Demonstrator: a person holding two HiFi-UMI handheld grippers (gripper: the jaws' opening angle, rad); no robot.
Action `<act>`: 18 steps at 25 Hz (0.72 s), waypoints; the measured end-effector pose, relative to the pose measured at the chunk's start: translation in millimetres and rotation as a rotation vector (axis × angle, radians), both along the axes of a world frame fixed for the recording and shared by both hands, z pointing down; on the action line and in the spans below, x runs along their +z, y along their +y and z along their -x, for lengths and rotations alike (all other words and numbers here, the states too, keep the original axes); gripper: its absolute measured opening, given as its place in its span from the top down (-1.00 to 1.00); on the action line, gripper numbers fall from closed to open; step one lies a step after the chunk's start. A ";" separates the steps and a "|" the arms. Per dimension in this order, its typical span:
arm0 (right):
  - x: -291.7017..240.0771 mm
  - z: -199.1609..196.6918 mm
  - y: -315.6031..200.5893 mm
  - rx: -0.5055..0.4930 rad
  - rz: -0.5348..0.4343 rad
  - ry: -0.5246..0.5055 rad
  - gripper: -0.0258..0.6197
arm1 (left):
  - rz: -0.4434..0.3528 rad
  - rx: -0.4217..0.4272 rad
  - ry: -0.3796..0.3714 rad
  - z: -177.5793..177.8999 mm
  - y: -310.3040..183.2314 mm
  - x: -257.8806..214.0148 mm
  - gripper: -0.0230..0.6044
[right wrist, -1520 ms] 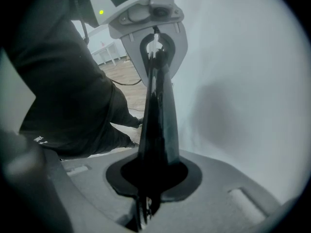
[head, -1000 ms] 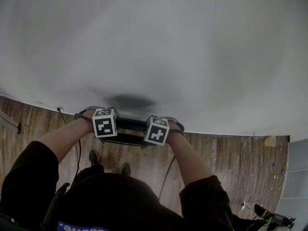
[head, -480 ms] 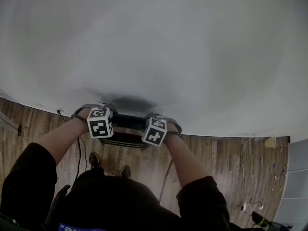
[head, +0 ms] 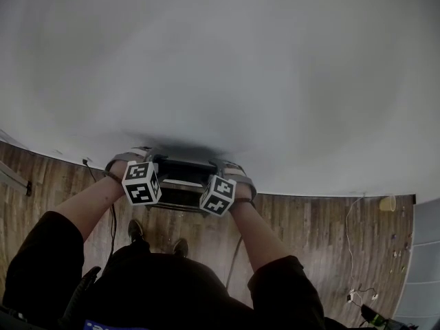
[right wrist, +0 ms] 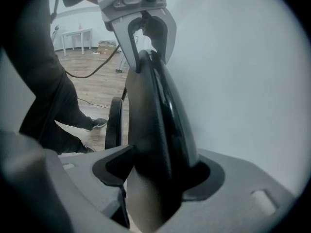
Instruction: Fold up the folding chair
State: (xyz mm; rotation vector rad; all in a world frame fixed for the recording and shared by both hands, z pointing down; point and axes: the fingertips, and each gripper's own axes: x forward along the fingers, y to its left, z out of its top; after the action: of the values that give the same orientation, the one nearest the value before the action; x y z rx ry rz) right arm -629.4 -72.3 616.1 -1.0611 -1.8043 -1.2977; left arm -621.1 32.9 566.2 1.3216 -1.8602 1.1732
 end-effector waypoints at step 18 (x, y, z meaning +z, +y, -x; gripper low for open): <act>-14.5 16.5 -3.6 0.085 -0.039 -0.353 -0.32 | -0.024 -0.058 -0.101 14.5 2.4 1.8 0.26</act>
State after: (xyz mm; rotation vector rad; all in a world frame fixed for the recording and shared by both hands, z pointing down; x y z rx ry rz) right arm -645.9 -75.9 601.6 -0.7588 -2.0450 -1.5352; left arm -635.7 35.3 568.0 1.2336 -1.9760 1.2108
